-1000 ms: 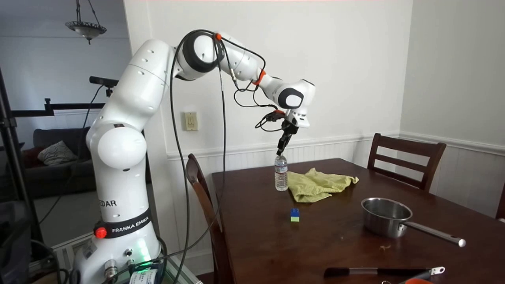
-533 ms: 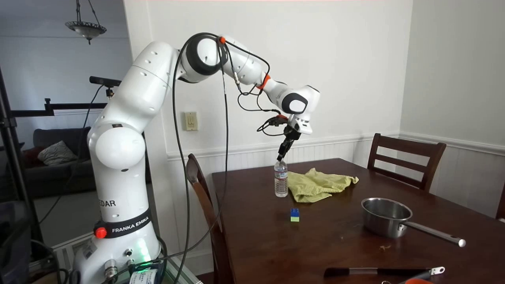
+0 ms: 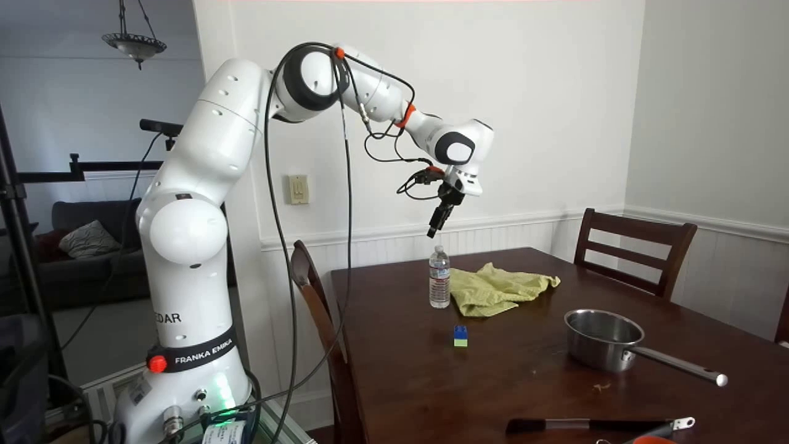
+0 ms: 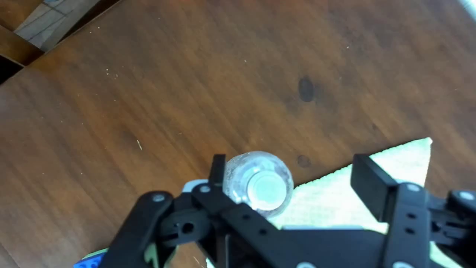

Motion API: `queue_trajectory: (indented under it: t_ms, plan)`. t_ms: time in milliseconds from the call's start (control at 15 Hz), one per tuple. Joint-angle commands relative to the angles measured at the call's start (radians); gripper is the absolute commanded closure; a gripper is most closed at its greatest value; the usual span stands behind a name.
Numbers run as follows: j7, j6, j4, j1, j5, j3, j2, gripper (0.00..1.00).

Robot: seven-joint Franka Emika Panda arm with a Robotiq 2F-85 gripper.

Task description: Pick up the water bottle and place it on the table facing right side up

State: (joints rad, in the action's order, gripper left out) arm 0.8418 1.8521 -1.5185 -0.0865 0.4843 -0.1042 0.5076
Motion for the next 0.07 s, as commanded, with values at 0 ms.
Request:
queue_trajectory:
  t_ms: [0]
  plan:
    - [-0.020,-0.002,-0.005,-0.001,-0.006,0.016,-0.025,0.01]
